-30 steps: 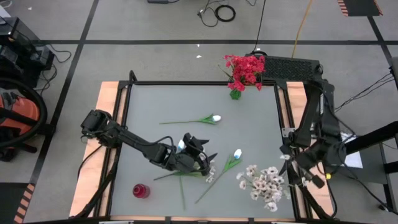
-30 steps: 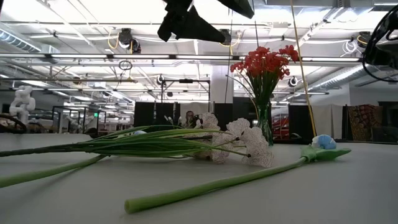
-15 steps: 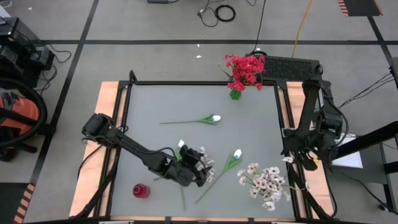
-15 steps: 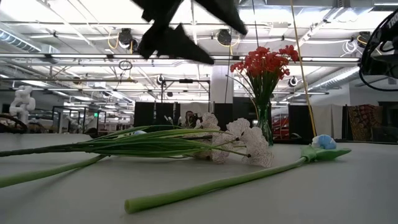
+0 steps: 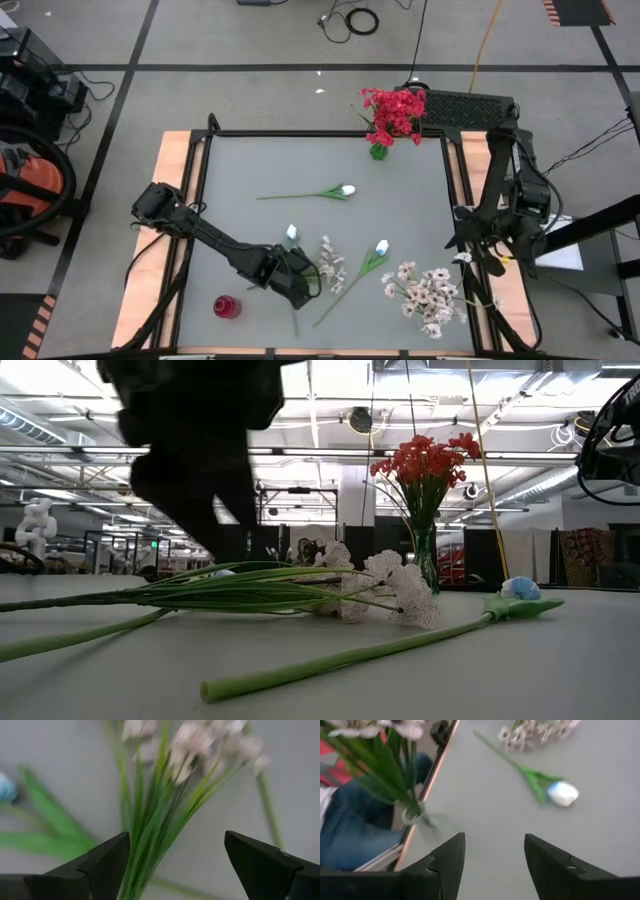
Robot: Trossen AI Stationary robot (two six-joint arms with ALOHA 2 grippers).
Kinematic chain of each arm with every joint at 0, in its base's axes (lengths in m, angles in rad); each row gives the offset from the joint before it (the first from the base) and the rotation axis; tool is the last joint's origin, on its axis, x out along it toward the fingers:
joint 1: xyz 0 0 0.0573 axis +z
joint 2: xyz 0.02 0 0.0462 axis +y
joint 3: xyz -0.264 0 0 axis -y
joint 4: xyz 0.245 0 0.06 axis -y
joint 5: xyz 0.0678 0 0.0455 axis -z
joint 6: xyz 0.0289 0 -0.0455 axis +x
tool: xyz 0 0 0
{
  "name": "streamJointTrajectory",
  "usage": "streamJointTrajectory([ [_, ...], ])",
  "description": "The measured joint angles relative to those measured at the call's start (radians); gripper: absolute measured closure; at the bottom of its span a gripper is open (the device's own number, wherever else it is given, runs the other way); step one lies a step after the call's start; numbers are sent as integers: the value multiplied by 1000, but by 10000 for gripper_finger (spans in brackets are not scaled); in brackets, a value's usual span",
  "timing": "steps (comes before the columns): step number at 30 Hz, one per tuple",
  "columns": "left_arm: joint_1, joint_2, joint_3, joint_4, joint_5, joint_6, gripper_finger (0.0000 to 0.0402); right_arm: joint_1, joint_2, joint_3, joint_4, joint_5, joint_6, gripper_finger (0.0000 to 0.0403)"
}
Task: Sort flowers into vase by color
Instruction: Put the white flowers into the transparent vase
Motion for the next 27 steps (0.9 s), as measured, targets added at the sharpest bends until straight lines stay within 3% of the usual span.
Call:
streamJointTrajectory([
  [7, -12, 9, 17, -165, -2, 79, 73, 0, 32, -35, 4, 168, -21, 207],
  [13, -4, 107, 8, -116, 13, 210, 74, 0, 40, -42, 60, 205, -44, 207],
  [16, 5, 138, 14, -91, 25, 240, 93, 0, 40, -42, 103, 221, -82, 207],
  [19, 12, 146, 14, -81, 24, 251, 154, -1, 40, -42, 117, 249, -117, 207],
  [25, 21, 81, 28, -141, -49, 303, 351, -2, 40, -42, 117, 391, -178, 207],
  [27, 20, 31, 49, -170, -63, 311, 382, -2, 40, -42, 118, 435, -199, 209],
])
